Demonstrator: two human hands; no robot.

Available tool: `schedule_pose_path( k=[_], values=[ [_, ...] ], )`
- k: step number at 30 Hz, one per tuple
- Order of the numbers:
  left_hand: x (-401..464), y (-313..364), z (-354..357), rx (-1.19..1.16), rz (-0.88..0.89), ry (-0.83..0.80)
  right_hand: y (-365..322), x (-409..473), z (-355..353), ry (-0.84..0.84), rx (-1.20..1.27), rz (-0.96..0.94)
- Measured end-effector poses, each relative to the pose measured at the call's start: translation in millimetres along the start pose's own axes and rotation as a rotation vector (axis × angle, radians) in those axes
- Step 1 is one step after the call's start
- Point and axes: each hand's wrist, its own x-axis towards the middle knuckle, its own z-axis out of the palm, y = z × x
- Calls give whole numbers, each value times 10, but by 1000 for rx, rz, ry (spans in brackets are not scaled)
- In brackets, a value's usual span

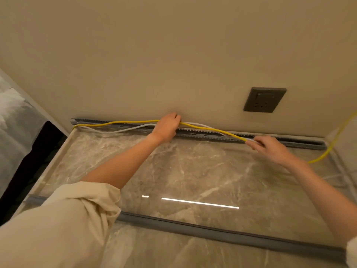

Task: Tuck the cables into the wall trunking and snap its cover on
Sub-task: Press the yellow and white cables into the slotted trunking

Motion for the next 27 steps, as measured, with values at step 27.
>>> schedule_pose_path(
  k=[27],
  values=[
    [557, 1111, 128, 34, 171, -30, 470, 246, -261, 25, -217, -55]
  ],
)
